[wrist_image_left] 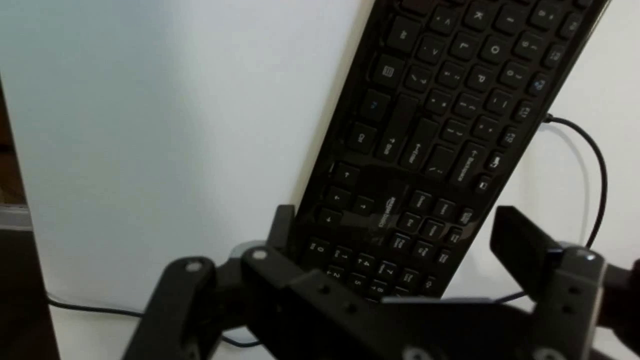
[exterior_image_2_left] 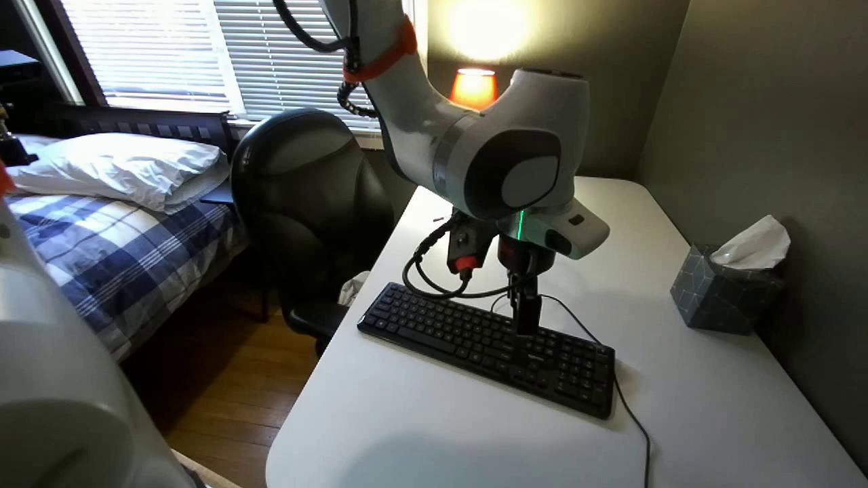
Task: Press a key on the keyboard.
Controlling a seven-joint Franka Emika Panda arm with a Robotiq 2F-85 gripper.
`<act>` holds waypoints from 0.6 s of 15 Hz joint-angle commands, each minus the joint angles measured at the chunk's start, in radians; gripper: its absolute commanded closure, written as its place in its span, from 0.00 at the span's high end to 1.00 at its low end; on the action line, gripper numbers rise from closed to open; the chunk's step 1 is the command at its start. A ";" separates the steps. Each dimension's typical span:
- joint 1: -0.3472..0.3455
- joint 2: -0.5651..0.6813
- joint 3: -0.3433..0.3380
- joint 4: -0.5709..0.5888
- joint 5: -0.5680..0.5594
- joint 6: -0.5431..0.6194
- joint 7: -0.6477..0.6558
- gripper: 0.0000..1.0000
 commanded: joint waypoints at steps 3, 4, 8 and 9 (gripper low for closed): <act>-0.013 -0.048 0.010 -0.020 -0.035 0.000 0.027 1.00; -0.016 -0.061 0.012 -0.026 -0.036 0.001 0.026 1.00; -0.020 -0.076 0.014 -0.037 -0.037 0.001 0.026 1.00; -0.020 -0.076 0.014 -0.038 -0.037 0.001 0.026 1.00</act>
